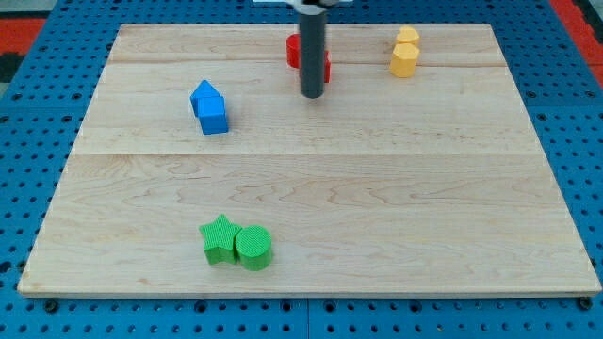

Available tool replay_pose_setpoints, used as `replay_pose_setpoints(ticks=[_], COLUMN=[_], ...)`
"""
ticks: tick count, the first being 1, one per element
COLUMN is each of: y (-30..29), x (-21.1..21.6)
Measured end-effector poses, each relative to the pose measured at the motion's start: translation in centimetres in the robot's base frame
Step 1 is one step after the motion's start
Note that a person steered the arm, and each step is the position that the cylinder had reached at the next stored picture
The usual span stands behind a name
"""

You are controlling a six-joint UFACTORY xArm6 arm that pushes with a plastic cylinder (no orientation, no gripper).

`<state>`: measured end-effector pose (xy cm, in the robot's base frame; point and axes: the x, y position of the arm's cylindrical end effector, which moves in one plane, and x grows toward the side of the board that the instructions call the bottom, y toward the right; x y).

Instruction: Move the blue triangle slightly left side

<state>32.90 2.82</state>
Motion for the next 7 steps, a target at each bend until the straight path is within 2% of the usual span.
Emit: replay_pose_setpoints(ticks=[1,3,5,7], y=[0.1,-6.2,-15.3,-14.5], x=[-1.9,-2.1,-0.7,-0.7])
